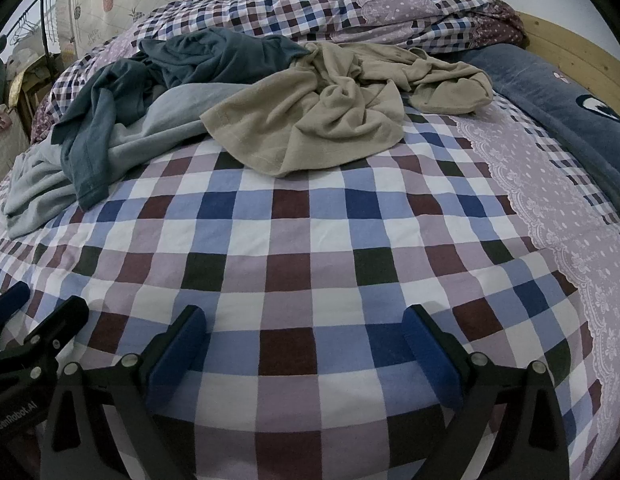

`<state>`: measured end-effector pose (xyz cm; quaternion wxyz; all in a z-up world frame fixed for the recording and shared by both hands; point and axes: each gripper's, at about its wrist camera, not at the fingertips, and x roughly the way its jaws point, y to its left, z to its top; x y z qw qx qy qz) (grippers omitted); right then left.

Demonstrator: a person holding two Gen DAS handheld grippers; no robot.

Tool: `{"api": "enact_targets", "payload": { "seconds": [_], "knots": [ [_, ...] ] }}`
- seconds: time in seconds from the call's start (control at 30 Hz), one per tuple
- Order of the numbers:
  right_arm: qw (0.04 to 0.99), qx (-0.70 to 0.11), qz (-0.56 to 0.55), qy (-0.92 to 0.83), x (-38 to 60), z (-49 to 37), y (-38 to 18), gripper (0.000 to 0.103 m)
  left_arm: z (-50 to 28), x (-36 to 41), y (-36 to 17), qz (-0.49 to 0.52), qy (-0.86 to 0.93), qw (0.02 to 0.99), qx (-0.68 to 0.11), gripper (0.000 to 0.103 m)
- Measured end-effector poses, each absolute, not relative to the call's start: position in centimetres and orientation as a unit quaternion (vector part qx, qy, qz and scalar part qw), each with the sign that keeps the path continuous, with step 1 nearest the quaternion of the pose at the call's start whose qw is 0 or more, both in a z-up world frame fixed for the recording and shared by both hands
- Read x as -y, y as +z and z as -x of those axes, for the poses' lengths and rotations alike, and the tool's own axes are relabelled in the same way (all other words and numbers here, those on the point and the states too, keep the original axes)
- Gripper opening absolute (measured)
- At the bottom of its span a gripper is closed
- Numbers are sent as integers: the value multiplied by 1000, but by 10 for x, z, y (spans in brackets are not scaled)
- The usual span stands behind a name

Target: Fold clothes

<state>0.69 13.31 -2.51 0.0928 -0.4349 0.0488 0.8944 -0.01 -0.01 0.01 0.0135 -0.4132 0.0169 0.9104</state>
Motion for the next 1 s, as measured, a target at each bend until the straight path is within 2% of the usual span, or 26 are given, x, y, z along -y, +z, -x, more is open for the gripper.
{"api": "enact_targets", "payload": {
  "seconds": [0.73, 0.9, 1.0],
  "knots": [
    [91, -50, 436, 894, -134, -7, -24, 102, 2, 1, 1, 414, 910, 16, -22, 103],
    [89, -57, 433, 895, -134, -7, -23, 102, -2, 10, 7, 408, 912, 35, 4, 103],
    [80, -69, 427, 898, -137, -8, -21, 102, -3, 28, 17, 390, 917, 62, 56, 103]
  ]
}}
